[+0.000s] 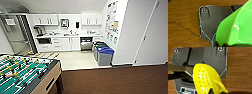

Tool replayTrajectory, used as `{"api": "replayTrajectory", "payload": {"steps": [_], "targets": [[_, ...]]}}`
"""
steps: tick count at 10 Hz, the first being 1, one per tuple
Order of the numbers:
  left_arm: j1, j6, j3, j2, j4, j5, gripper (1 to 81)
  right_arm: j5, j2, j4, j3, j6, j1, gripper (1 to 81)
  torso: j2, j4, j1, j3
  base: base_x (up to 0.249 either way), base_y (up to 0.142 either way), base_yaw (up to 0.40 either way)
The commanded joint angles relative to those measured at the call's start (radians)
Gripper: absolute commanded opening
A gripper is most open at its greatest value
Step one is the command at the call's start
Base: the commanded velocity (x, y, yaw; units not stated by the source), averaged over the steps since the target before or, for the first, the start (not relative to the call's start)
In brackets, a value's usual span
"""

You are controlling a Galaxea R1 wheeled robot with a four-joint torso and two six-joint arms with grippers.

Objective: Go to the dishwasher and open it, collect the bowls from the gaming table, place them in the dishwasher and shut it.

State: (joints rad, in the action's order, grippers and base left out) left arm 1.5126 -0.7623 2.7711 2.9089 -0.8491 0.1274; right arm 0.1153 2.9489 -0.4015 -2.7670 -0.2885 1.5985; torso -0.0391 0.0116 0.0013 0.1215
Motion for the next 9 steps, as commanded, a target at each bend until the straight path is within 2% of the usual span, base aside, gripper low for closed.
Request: {"api": "replayTrajectory", "payload": {"steps": [1,8,9], "targets": [[-0.035,0.0,0.007,-0.014,0.002,-0.04,1.0,-0.046,-0.012,-0.007,-0.006,0.003,-0.027,1.0,0.0,0.0,0.0,0.0,0.149,0.0,0.0],[-0.037,0.0,0.007,-0.016,0.002,-0.042,1.0,-0.048,-0.012,-0.007,-0.006,0.003,-0.031,1.0,0.0,0.0,0.0,0.0,0.138,0.0,0.0],[-0.037,0.0,0.007,-0.017,0.002,-0.042,1.0,-0.048,-0.012,-0.007,-0.006,0.003,-0.031,1.0,0.0,0.0,0.0,0.0,0.133,0.06,0.0]]}}
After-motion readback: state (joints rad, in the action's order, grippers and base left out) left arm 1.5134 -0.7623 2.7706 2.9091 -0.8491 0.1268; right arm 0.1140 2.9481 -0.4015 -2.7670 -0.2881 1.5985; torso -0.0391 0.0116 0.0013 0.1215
